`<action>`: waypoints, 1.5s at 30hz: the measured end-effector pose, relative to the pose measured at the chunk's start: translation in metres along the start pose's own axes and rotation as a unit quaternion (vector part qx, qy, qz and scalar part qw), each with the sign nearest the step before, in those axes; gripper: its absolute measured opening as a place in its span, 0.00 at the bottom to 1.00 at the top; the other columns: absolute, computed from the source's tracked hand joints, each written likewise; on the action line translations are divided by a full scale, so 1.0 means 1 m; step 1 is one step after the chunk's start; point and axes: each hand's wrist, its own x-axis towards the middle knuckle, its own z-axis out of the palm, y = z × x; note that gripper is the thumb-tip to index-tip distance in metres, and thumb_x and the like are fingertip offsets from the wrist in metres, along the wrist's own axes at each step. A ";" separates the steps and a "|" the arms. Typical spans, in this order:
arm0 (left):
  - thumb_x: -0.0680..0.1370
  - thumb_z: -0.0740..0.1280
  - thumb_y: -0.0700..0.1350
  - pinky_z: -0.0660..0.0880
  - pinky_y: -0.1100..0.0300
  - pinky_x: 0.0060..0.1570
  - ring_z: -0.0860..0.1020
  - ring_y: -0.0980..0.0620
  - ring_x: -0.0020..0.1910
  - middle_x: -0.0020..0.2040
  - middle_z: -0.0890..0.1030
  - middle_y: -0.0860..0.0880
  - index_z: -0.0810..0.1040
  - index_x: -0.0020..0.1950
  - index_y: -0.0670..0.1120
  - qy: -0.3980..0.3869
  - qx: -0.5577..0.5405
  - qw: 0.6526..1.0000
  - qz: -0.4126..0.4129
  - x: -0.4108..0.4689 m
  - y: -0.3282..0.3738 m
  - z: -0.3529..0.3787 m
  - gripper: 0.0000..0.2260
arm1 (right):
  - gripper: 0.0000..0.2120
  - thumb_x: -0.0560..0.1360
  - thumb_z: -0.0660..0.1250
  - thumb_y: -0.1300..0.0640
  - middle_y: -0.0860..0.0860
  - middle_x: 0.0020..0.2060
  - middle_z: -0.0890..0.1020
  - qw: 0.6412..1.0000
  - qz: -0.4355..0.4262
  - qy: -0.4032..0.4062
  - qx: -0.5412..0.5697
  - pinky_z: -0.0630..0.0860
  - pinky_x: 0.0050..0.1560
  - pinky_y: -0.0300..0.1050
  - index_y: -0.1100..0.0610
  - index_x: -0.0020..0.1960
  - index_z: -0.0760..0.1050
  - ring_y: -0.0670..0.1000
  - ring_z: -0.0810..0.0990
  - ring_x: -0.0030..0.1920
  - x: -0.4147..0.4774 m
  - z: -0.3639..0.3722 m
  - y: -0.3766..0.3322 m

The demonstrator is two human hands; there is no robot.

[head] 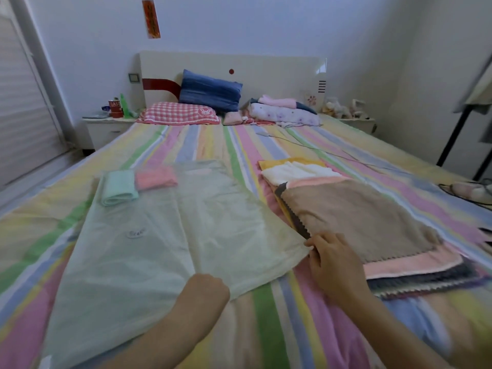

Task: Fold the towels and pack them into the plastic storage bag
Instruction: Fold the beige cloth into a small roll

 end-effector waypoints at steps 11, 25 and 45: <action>0.78 0.60 0.50 0.66 0.56 0.45 0.77 0.41 0.54 0.54 0.79 0.43 0.76 0.51 0.46 -0.003 -0.074 0.994 -0.082 0.001 0.006 -0.013 0.10 | 0.12 0.76 0.66 0.47 0.52 0.39 0.79 0.993 0.079 -0.036 -0.080 0.67 0.37 0.47 0.55 0.41 0.80 0.56 0.78 0.42 0.007 -0.002 0.041; 0.82 0.50 0.60 0.81 0.56 0.36 0.85 0.44 0.42 0.46 0.86 0.43 0.79 0.56 0.39 -0.039 -0.839 0.507 -0.194 0.026 -0.021 -0.020 0.28 | 0.08 0.76 0.60 0.50 0.49 0.34 0.80 0.987 -0.105 0.054 0.110 0.74 0.33 0.49 0.51 0.43 0.75 0.54 0.78 0.34 0.008 -0.037 -0.101; 0.71 0.69 0.48 0.75 0.59 0.52 0.74 0.53 0.59 0.64 0.67 0.54 0.63 0.70 0.53 0.261 -0.318 0.909 -0.067 0.007 0.010 0.020 0.29 | 0.16 0.61 0.59 0.52 0.50 0.46 0.75 0.981 -0.120 -0.121 -0.095 0.71 0.50 0.50 0.51 0.48 0.74 0.56 0.75 0.49 -0.068 -0.007 -0.004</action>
